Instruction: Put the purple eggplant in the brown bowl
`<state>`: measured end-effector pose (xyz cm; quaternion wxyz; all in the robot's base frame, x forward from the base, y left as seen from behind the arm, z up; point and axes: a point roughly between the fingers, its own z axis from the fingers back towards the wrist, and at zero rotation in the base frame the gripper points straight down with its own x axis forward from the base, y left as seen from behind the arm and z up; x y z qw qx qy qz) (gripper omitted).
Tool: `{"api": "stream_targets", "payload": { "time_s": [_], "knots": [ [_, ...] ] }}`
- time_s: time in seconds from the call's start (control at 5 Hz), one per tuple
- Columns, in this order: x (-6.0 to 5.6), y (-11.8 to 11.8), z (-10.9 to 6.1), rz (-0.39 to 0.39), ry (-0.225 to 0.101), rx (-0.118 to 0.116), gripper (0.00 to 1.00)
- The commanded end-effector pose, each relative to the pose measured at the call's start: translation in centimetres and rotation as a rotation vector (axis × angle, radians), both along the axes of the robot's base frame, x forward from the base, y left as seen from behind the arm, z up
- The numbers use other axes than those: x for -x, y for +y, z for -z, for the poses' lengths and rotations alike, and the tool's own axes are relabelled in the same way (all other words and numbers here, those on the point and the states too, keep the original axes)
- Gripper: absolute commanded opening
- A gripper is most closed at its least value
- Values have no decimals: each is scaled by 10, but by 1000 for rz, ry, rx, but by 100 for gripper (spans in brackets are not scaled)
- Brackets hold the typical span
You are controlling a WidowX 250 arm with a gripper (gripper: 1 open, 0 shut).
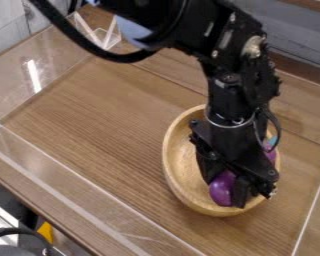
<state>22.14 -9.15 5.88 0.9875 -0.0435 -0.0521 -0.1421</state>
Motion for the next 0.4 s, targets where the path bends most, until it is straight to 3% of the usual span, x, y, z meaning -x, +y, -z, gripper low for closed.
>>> {"api": "stream_targets", "payload": {
  "time_s": [0.0,0.2],
  "knots": [
    [-12,6,-6,-9,-31,-7,0],
    [-18,-4,-12,-42,-36,-8,0]
  ]
}}
